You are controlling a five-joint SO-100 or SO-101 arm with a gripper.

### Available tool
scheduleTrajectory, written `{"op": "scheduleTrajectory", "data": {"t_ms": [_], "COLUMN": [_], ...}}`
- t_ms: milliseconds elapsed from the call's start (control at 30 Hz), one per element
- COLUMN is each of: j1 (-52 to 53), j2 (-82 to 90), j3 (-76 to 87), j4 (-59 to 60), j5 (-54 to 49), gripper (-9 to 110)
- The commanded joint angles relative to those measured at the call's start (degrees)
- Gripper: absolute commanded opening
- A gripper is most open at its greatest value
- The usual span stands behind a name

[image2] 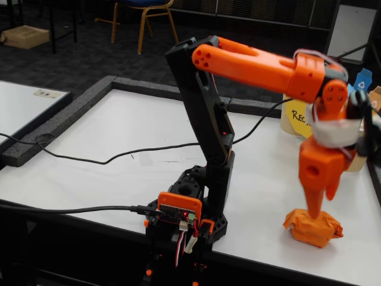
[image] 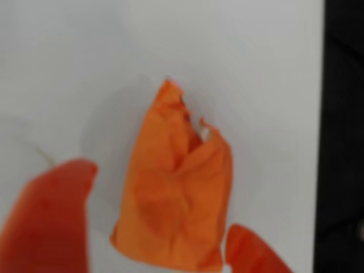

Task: Sort rubbish by color.

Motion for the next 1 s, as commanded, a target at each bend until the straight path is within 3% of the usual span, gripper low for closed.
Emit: {"op": "scheduleTrajectory", "data": {"t_ms": [0,467,667,967], "j1": [-1.58,-5.01,-6.33,-9.4], "j2": [0.79,-5.98,-6.5,-5.89], "j3": [1.14,7.29,7.03,-3.08], "j4": [-3.34,-13.71,-17.14,-13.97], "j5": [-1.23,-1.23,-0.79,-0.26], "gripper": [19,19,0,0]}}
